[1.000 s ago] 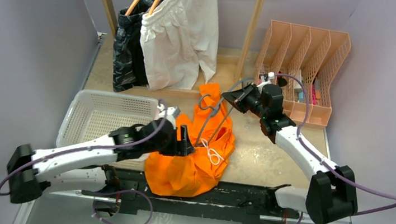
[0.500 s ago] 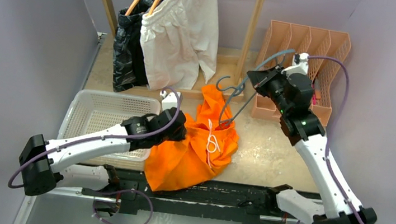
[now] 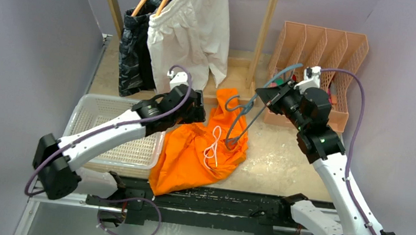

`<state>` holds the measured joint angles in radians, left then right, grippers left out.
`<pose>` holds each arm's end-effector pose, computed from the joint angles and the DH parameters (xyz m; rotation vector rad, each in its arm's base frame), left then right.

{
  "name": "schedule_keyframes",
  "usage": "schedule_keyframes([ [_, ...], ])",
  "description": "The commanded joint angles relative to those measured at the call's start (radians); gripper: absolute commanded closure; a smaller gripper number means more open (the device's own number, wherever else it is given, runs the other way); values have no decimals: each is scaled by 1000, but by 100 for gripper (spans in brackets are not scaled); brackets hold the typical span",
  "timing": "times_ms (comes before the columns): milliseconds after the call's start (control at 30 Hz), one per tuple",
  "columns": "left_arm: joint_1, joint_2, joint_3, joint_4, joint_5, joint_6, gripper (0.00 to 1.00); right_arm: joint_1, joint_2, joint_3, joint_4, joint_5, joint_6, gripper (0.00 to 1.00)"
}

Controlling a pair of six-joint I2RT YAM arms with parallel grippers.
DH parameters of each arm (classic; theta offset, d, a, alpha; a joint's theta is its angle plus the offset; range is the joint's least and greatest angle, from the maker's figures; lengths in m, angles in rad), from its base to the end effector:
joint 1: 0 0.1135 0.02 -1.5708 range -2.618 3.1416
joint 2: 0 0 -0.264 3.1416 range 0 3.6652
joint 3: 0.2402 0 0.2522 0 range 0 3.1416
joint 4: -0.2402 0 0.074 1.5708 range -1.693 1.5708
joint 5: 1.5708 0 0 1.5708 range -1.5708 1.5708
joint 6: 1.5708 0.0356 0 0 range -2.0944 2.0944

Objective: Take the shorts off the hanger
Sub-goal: Place the hanger on the clothes rod.

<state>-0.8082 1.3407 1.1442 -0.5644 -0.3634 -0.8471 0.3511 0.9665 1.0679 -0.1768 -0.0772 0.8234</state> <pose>0.2091 -0.2005 0.3076 -0.2262 2.2996 -0.4407 0.2026 0.0771 0.4070 0.3454 1.7008 0.9469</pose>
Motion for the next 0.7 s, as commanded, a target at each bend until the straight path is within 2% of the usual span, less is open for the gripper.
schedule_keyframes([
  [0,2,-180,-89,71,61,-30,22,-3,-24,-48,86,-66,71,100],
  [100,1,-304,-193,212,140,-50,22,-3,37,-11,105,-78,43,100],
  [233,1,-403,-357,429,255,-62,18,-6,209,89,90,-244,14,100],
  [300,0,-405,-386,498,334,-61,18,-6,254,94,122,-315,39,100],
  [400,1,-372,-380,521,398,-59,18,-6,271,47,224,-387,115,100],
  [667,-4,-225,-279,599,523,-18,19,-6,275,45,274,-465,129,100],
])
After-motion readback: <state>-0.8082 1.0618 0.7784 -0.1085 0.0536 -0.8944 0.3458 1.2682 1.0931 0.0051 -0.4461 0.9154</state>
